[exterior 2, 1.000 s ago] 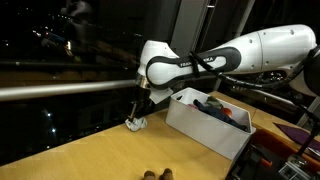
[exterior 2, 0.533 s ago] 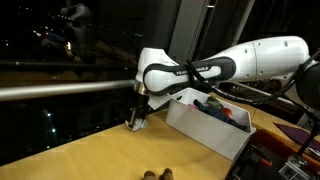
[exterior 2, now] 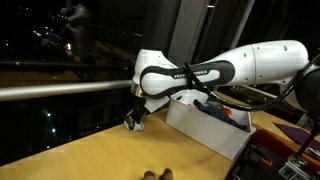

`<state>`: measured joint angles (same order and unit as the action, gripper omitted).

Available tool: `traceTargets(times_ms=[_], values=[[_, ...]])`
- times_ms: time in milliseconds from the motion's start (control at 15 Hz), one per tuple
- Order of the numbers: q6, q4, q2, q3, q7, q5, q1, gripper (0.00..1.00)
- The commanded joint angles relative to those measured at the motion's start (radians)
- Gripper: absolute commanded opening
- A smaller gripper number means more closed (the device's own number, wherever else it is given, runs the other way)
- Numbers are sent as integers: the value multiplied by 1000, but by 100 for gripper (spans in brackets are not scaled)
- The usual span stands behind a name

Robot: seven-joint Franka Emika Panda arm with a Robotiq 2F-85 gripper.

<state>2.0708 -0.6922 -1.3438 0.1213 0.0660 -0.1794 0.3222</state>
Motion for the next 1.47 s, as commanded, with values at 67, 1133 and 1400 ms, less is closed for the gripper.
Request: traceTargets(times_ms=[67,1133,1400], values=[[-42,31,37,-10,85,-8,64,1],[-137,-540,542,-144,529,-99,119,2],[-67,-737,675,-148,655,-110,112,2]])
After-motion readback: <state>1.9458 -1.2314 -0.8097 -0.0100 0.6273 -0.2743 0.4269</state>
